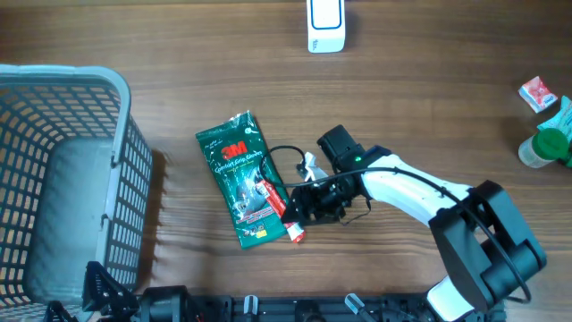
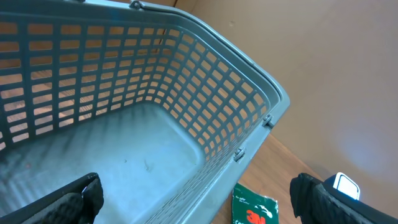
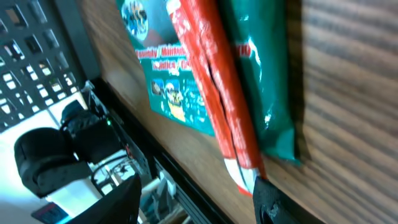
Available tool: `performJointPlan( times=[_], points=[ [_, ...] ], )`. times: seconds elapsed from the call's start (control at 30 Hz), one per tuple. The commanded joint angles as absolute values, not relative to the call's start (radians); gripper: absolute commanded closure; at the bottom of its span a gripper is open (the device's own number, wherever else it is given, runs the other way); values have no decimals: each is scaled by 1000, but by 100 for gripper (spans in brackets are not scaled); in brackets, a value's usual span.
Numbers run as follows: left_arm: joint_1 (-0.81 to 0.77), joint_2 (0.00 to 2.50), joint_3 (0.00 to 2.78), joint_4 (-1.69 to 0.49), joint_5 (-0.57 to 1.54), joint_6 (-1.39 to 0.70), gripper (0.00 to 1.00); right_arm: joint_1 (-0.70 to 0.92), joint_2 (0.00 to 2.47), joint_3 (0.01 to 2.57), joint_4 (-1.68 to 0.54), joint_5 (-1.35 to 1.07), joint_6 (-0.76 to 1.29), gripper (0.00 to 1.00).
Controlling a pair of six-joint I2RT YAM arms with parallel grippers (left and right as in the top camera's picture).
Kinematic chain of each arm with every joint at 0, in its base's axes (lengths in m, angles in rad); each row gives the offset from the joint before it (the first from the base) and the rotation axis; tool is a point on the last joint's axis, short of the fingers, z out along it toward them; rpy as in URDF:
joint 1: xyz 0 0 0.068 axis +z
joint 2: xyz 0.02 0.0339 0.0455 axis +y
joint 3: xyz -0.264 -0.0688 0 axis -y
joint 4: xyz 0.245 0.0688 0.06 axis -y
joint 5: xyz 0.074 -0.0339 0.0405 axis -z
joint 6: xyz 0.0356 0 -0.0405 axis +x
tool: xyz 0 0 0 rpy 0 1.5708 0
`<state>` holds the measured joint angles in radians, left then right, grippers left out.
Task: Scan the item barcode
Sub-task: 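Reach the right gripper to the red stick on the glove packet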
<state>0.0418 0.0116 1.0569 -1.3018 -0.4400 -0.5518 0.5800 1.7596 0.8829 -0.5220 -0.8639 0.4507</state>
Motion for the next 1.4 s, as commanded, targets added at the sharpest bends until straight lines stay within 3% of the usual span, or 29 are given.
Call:
performJointPlan(
  times=[0.0, 0.3, 0.43, 0.6, 0.8, 0.97, 1.13, 1.37],
  points=[
    [44, 5, 1038, -1323, -431, -559, 0, 585, 1813, 876, -458, -864, 505, 43],
    [44, 5, 1038, -1323, -431, -559, 0, 585, 1889, 876, -344, -788, 612, 49],
    [44, 5, 1038, -1323, -431, -559, 0, 605, 1959, 876, -343, -725, 689, 64],
    [44, 4, 1038, -1323, -431, -559, 0, 620, 1989, 877, -329, -732, 717, 95],
    [44, 4, 1038, -1323, -431, -559, 0, 599, 1931, 877, -382, -720, 666, 95],
    [44, 4, 1038, -1323, -431, -559, 0, 561, 1679, 877, -554, -542, 571, 95],
    [44, 5, 1038, -1323, -431, -559, 0, 562, 1489, 877, -569, -484, 484, 95],
    [44, 4, 1038, -1323, -431, -559, 0, 575, 1451, 876, -569, -341, 419, 95]
  ],
)
